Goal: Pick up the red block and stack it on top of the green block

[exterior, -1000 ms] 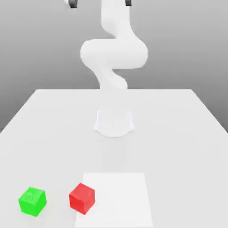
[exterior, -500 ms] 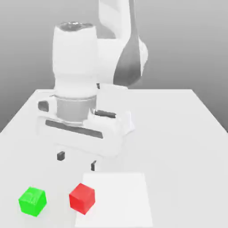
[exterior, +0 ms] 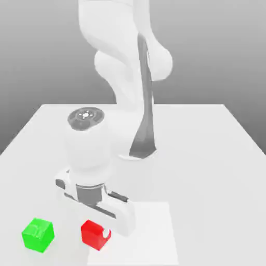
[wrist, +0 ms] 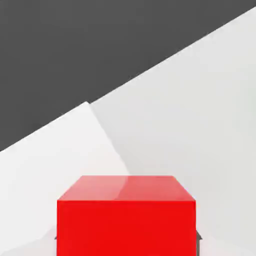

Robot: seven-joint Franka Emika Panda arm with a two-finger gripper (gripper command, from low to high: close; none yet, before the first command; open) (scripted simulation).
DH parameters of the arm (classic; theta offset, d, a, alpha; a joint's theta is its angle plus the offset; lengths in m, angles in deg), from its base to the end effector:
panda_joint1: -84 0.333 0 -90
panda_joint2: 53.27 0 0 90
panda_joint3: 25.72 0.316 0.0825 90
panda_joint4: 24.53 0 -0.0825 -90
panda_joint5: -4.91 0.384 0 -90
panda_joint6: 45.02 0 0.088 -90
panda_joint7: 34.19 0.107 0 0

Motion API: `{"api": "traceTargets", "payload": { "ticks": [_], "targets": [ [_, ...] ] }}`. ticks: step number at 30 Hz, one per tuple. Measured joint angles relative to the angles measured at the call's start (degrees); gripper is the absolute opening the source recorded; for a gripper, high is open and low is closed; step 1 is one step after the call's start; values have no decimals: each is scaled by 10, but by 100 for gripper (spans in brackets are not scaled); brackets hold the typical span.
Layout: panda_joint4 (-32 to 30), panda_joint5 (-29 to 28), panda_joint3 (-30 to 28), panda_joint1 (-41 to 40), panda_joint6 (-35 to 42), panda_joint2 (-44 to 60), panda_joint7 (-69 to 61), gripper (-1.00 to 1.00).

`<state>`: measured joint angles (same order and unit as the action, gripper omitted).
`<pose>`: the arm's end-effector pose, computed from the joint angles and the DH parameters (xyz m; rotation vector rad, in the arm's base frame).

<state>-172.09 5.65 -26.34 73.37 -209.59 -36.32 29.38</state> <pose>0.4325 -0.0871 0.1563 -2.4833 1.9230 -0.0013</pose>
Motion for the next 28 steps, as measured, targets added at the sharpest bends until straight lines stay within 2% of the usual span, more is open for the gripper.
{"api": "traceTargets", "payload": {
  "ticks": [5,12,16,17,24,28],
  "targets": [
    [-7,-2,-7,-4,78,-85,15,-100],
    [59,17,-87,-57,155,-94,158,-100],
    [72,45,-87,-72,104,-29,160,-100],
    [73,52,-82,-76,86,-10,155,100],
    [74,54,-81,-77,82,-5,155,100],
    [70,25,-92,-71,147,-74,175,100]
  ]
}}
